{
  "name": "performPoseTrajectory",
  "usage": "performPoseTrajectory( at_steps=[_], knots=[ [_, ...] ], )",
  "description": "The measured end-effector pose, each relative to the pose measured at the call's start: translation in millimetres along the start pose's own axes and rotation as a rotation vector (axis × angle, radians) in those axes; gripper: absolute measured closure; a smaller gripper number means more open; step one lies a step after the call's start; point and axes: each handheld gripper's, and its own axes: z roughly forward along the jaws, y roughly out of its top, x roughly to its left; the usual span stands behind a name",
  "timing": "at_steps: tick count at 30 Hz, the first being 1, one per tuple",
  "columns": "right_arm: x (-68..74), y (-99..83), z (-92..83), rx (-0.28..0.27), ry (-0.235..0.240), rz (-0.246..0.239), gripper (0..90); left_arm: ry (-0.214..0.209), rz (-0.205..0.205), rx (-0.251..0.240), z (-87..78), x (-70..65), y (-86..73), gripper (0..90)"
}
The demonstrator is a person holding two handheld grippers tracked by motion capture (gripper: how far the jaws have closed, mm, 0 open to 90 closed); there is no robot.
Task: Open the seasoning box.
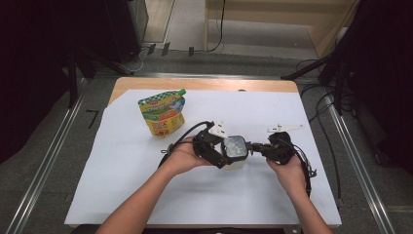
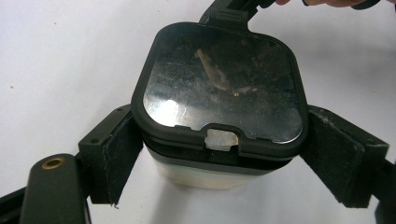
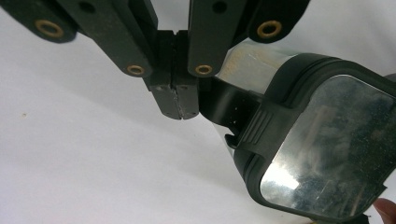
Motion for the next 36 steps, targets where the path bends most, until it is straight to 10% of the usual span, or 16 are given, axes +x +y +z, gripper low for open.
performPoseTrajectory(
  at_steps=[10, 12, 25, 36],
  knots=[
    [0.0, -0.4, -0.9, 0.002, 0.009, 0.004, 90.0, 0.022, 0.025, 0.009, -8.7, -3.2, 11.8, 17.7],
    [-0.7, -0.4, -1.0, -0.006, 0.014, 0.003, 90.0, -0.046, 0.005, -0.030, -13.7, -2.5, 12.9, 34.0],
    [-1.1, -1.1, -2.0, -0.005, 0.032, 0.001, 90.0, -0.120, 0.029, -0.036, -19.8, -11.3, 33.9, 64.2],
    [0.6, -2.7, -0.1, 0.007, 0.057, -0.009, 90.0, -0.155, 0.021, -0.005, -18.3, -15.7, 54.9, 71.4]
  ],
)
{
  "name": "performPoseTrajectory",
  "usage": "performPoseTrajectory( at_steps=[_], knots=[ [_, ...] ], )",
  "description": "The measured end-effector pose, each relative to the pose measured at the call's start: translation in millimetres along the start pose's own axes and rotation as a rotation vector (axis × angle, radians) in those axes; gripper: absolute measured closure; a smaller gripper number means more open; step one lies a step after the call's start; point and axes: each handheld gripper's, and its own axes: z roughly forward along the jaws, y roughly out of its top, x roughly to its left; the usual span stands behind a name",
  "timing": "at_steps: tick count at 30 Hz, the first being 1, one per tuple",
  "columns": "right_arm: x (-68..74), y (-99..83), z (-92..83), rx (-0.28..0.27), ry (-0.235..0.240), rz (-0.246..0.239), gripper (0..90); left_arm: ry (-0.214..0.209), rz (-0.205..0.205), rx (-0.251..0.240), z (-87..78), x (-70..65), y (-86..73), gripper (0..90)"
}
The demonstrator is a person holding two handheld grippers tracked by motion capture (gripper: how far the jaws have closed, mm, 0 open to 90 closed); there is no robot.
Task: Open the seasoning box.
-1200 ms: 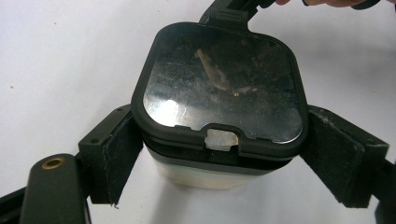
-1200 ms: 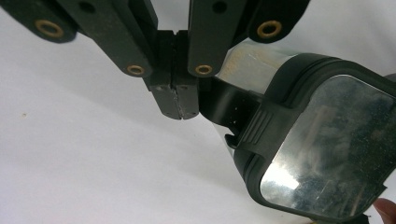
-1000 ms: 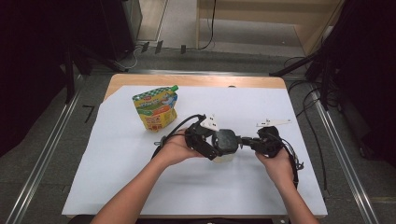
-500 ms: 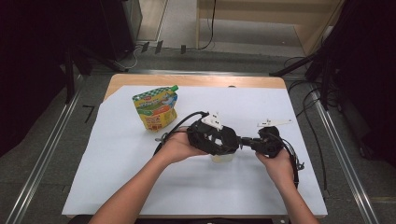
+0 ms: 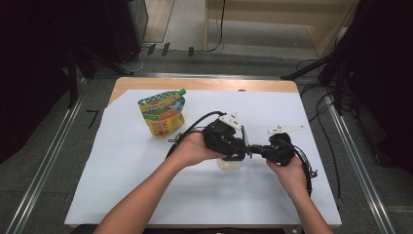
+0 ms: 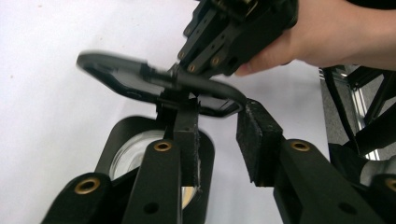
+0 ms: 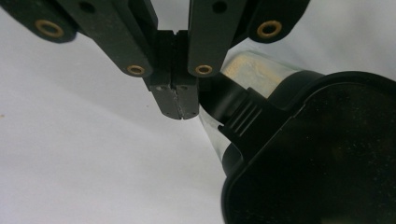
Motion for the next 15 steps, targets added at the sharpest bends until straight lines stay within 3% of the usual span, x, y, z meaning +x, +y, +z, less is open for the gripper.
performPoseTrajectory(
  at_steps=[4, 15],
  knots=[
    [4.6, -0.2, 3.1, 0.012, 0.000, -0.019, 90.0, -0.004, 0.017, 0.008, 1.9, -2.1, 5.3, 73.6],
    [8.0, -5.1, 1.7, 0.007, -0.003, 0.002, 90.0, -0.033, 0.033, 0.013, 12.7, -11.9, 4.5, 74.0]
  ],
)
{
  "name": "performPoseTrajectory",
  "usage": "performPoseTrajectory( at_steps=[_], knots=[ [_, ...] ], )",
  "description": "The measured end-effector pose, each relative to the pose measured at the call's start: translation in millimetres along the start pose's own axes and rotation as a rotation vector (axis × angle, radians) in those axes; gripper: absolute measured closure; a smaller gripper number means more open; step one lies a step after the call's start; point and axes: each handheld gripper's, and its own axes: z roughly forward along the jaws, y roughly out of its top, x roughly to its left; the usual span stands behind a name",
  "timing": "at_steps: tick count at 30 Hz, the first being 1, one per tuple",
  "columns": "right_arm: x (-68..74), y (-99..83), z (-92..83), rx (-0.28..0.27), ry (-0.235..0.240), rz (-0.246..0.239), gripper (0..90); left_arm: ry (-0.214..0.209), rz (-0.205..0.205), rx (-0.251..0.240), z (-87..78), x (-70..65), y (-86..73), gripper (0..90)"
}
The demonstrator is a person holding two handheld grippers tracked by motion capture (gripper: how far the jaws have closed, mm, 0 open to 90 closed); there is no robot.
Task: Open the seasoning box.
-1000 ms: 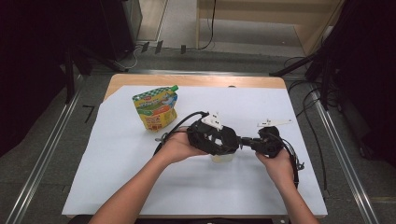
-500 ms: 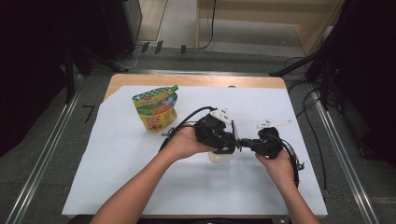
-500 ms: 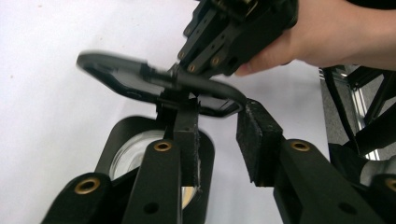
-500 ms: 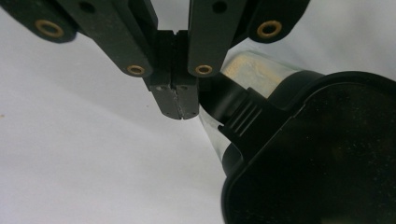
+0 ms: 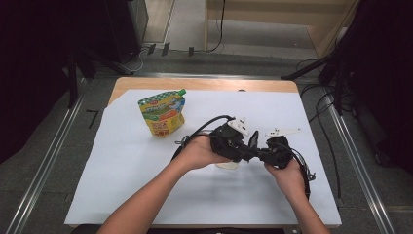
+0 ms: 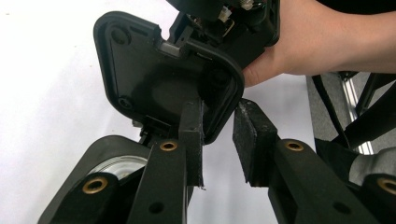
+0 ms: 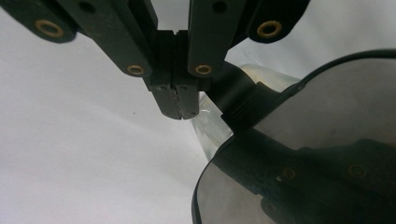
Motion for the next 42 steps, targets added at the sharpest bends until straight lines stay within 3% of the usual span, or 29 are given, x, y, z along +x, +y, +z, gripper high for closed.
performPoseTrajectory(
  at_steps=[5, 7, 13, 21, 28, 31, 34, 36, 42],
  knots=[
    [0.9, -0.7, -0.1, -0.007, -0.008, -0.005, 90.0, -0.006, -0.006, -0.002, 4.4, -0.4, -1.7, 74.0],
    [-0.4, -0.2, -1.7, -0.008, 0.006, -0.010, 90.0, -0.027, -0.027, -0.017, 2.7, 1.4, -3.3, 73.9],
    [-2.9, -1.1, -10.3, -0.015, 0.019, -0.008, 90.0, -0.028, -0.075, -0.049, -12.9, 7.9, -12.0, 72.6],
    [7.0, -7.5, -25.1, -0.017, 0.034, -0.014, 90.0, -0.041, -0.129, -0.063, -31.7, 11.1, -25.8, 67.9],
    [19.5, -13.6, -21.2, 0.007, 0.046, -0.011, 90.0, 0.010, -0.142, -0.103, -49.9, 13.7, -46.0, 64.1],
    [20.7, -15.1, -17.2, 0.024, 0.051, -0.016, 90.0, 0.037, -0.152, -0.096, -57.5, 16.0, -56.5, 59.6],
    [20.6, -15.7, -14.2, 0.032, 0.051, -0.019, 90.0, 0.060, -0.187, -0.095, -62.9, 19.1, -66.4, 52.2],
    [19.8, -16.0, -12.7, 0.037, 0.056, -0.018, 90.0, 0.056, -0.206, -0.121, -67.0, 22.2, -72.5, 52.3],
    [18.1, -14.8, -8.9, 0.035, 0.049, -0.030, 90.0, 0.118, -0.245, -0.154, -82.9, 28.9, -89.0, 52.5]
  ],
)
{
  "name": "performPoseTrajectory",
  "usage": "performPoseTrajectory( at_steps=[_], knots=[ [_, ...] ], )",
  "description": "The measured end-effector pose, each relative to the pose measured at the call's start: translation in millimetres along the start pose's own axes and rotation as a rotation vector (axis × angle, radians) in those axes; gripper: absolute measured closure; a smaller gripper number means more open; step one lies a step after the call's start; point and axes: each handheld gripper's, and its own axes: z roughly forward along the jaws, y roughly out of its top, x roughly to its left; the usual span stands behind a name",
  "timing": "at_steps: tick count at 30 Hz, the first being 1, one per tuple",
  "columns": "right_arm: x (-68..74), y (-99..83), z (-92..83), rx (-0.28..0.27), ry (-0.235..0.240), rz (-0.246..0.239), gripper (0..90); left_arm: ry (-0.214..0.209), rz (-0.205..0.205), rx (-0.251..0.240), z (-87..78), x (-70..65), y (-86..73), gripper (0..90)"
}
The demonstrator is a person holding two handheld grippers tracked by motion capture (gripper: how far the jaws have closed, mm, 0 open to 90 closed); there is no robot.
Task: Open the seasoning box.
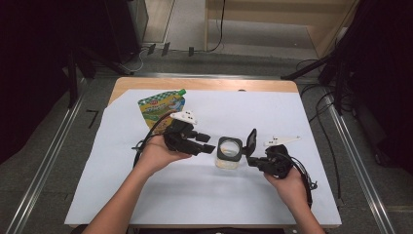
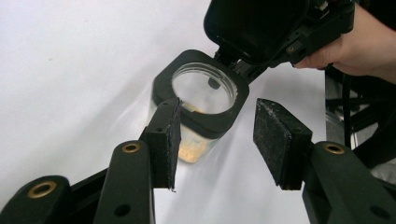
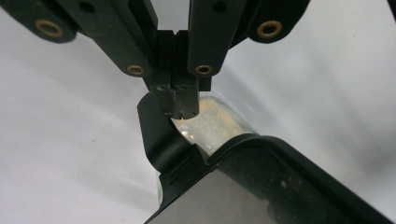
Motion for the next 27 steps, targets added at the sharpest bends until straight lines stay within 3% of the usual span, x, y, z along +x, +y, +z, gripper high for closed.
performPoseTrajectory(
  at_steps=[4, 7, 16, 22, 27],
  knots=[
    [-5.0, 1.0, 0.4, -0.012, -0.004, 0.012, 90.0, 0.029, -0.006, -0.001, -8.8, 4.3, -6.7, 51.2],
    [-7.6, 1.8, 0.5, -0.023, -0.018, 0.009, 90.0, 0.059, -0.018, 0.003, -16.9, 8.1, -11.2, 45.3],
    [-14.9, 4.8, 2.9, -0.056, -0.038, 0.017, 90.0, 0.083, -0.083, -0.035, -42.3, 23.9, -28.0, 50.4],
    [-10.7, 6.6, -0.7, -0.045, -0.024, 0.004, 88.8, 0.081, -0.125, -0.057, -55.9, 34.0, -38.6, 52.2],
    [-8.3, 6.3, -11.0, -0.067, -0.026, 0.007, 85.8, 0.121, -0.134, -0.047, -63.9, 39.7, -44.5, 47.8]
  ],
)
